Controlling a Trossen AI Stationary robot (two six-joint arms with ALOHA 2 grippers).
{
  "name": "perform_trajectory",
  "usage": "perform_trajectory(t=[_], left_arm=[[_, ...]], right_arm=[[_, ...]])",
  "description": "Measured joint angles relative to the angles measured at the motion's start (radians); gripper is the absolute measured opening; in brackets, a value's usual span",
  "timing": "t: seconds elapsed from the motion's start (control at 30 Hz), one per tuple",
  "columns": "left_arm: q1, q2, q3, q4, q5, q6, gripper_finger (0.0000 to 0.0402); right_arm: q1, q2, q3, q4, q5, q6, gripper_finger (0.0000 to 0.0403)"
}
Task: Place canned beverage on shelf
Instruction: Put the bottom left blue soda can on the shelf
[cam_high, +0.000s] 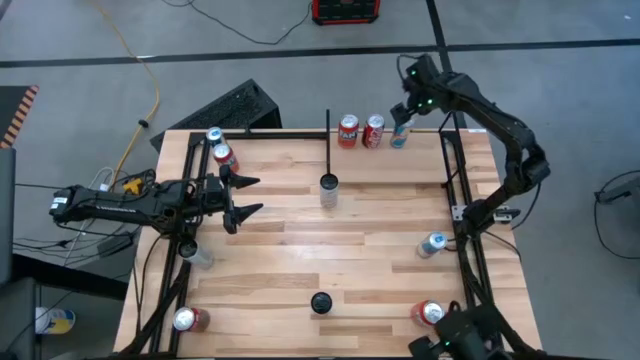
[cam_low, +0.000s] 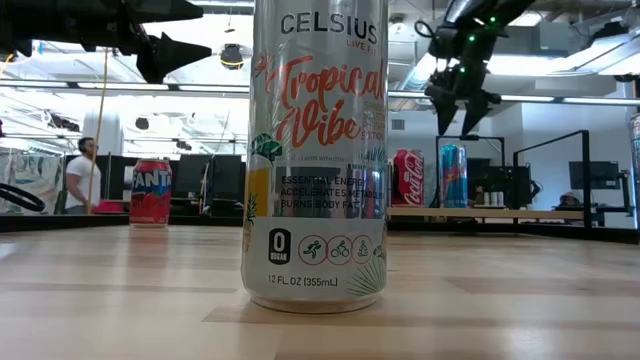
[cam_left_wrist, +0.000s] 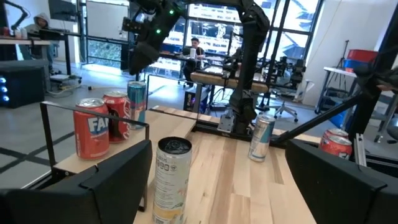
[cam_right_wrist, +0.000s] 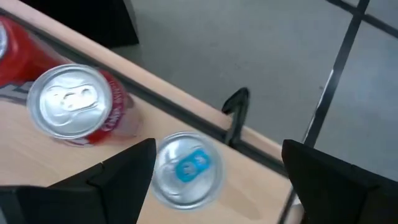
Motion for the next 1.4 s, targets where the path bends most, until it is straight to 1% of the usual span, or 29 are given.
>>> perform_trajectory(t=[0.2, 0.43, 0.67, 0.8, 0.93, 1.07, 1.3, 1.4], left_arm=[[0.0, 0.0, 0.0, -0.001, 0.031, -0.001, 0.0355], [0.0, 0.0, 0.0, -0.003, 0.05, -0.002, 0.0355], [0.0, 0.0, 0.0, -0.004, 0.05, -0.01, 0.0355], [0.0, 0.0, 0.0, -0.004, 0.047, -0.001, 0.0355], [0.0, 0.0, 0.0, -0.003, 0.046, 0.003, 0.0355], [0.0, 0.0, 0.0, -0.003, 0.046, 0.003, 0.0355], [0.0, 0.0, 0.0, -0.003, 0.045, 0.007, 0.0355], [0.0, 0.0, 0.0, -0.003, 0.048, 0.006, 0.0355]], right_arm=[[0.027, 0.0, -0.03, 0.036, 0.005, 0.057, 0.0371], [0.027, 0.001, -0.148, 0.148, 0.031, 0.086, 0.0372], [0.031, 0.001, -0.218, 0.208, 0.031, 0.112, 0.0372], [0.031, 0.001, -0.234, 0.209, 0.044, 0.115, 0.0372], [0.049, 0.001, -0.234, 0.212, 0.085, 0.131, 0.0369], [0.064, 0.001, -0.234, 0.201, 0.09, 0.144, 0.0353], [0.082, 0.001, -0.233, 0.188, 0.091, 0.166, 0.0298], [0.081, 0.001, -0.232, 0.183, 0.091, 0.167, 0.0284]])
